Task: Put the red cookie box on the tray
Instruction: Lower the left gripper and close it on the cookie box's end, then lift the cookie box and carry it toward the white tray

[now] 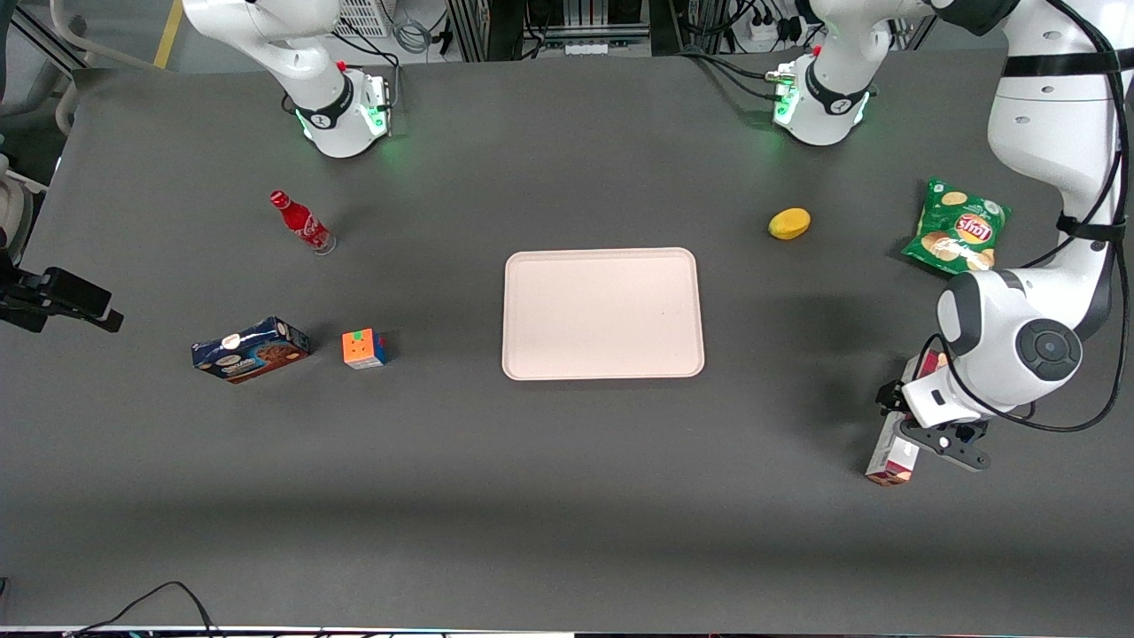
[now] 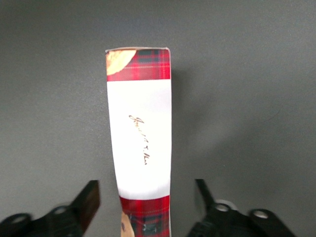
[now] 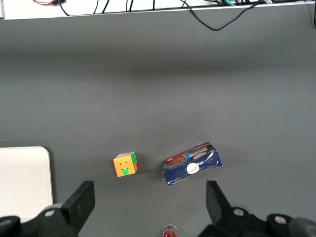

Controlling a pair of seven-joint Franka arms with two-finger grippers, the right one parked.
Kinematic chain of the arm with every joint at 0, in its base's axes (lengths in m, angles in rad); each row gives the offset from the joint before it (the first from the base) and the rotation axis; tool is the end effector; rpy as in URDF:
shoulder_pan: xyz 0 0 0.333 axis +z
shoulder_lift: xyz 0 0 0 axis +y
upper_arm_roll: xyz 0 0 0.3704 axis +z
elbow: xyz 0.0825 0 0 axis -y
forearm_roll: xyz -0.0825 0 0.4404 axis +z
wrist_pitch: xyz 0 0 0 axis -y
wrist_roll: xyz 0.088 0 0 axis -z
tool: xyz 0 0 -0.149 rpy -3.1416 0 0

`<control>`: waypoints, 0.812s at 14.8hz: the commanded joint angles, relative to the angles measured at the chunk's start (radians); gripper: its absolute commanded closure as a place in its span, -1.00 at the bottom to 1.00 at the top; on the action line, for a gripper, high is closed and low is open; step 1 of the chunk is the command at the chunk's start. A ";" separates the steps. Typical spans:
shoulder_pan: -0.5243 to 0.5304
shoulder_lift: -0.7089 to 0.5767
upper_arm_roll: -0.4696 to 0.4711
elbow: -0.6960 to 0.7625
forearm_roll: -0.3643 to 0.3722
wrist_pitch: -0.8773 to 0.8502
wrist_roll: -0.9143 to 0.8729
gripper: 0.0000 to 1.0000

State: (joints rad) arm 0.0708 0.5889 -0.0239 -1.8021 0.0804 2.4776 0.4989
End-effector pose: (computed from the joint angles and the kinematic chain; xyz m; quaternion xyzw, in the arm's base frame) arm 0.7347 0.0373 0.1887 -0.9667 0.2513 -0.0366 0.0306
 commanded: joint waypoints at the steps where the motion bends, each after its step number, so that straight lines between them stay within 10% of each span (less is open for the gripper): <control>1: 0.003 0.005 -0.001 -0.005 -0.016 0.018 0.020 0.12; 5: 0.003 0.000 -0.001 0.001 -0.016 -0.002 0.015 1.00; 12: -0.037 -0.151 -0.002 0.013 -0.019 -0.156 -0.029 1.00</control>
State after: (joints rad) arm 0.0688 0.5602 -0.0301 -1.7887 0.0763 2.4483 0.4988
